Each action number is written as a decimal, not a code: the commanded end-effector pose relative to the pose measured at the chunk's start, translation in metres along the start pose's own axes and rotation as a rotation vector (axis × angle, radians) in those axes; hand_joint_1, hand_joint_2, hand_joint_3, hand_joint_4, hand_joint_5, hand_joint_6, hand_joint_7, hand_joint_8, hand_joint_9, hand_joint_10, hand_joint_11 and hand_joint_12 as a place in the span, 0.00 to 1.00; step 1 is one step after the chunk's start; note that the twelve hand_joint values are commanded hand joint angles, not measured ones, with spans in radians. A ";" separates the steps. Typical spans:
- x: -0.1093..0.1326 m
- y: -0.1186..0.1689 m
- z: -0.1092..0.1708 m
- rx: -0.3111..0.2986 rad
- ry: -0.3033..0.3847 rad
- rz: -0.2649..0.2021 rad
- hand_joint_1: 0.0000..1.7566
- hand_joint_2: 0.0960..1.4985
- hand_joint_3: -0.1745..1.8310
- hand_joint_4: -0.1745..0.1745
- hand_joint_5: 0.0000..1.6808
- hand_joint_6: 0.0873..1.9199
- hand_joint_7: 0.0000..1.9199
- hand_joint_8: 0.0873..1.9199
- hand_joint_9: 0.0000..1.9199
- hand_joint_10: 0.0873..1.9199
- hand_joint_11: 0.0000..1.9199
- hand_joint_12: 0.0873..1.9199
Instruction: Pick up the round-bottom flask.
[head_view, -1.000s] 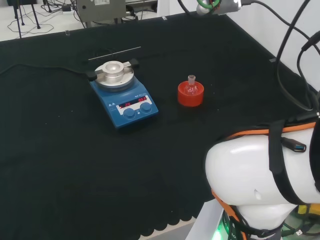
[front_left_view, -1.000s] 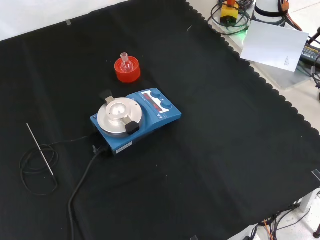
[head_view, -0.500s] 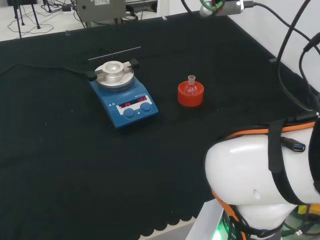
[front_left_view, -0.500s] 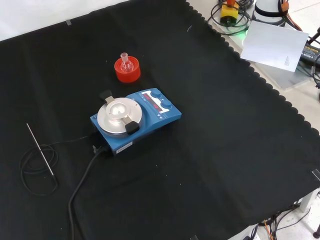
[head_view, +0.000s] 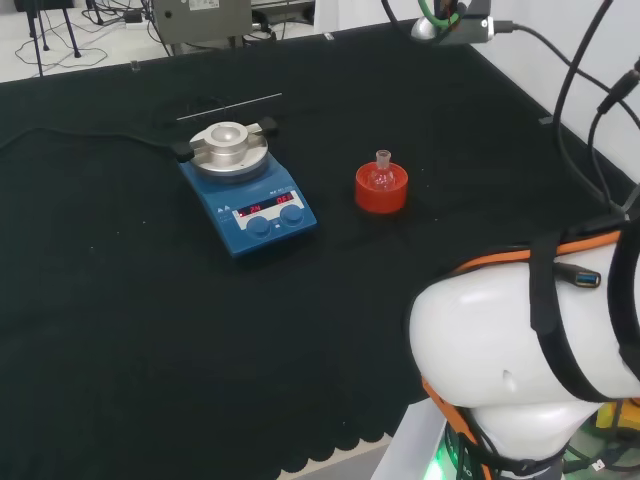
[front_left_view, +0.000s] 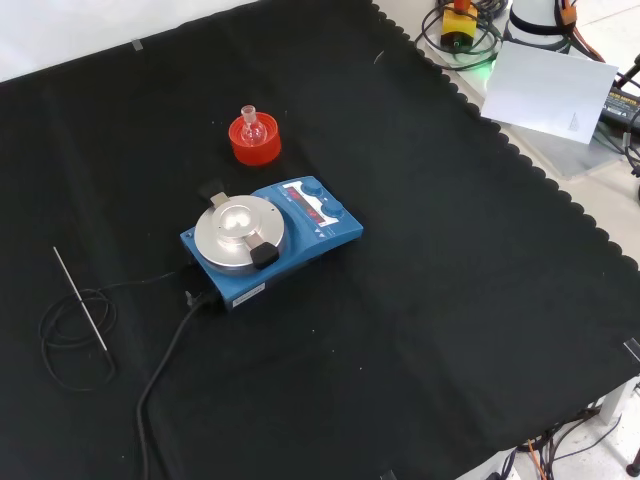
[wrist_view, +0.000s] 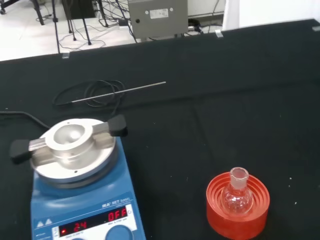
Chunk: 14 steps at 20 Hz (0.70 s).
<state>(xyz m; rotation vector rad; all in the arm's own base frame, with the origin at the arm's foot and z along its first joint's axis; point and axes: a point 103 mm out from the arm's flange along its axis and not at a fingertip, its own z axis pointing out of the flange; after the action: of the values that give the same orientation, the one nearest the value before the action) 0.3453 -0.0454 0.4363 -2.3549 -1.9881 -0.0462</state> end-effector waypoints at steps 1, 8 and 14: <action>-0.034 0.056 0.065 0.017 0.069 0.062 0.20 0.81 0.18 0.35 0.19 0.00 0.08 0.26 0.11 0.33 0.00 0.49; -0.062 0.111 0.131 0.057 0.132 0.099 0.25 0.78 0.18 0.32 0.21 0.00 0.10 0.28 0.14 0.34 0.00 0.55; -0.075 0.135 0.182 0.090 0.175 0.129 0.29 0.70 0.21 0.29 0.24 0.00 0.12 0.31 0.17 0.34 0.00 0.59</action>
<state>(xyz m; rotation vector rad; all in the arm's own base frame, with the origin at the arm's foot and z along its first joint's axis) 0.4250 -0.0937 0.3037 -2.3044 -1.8072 -0.0505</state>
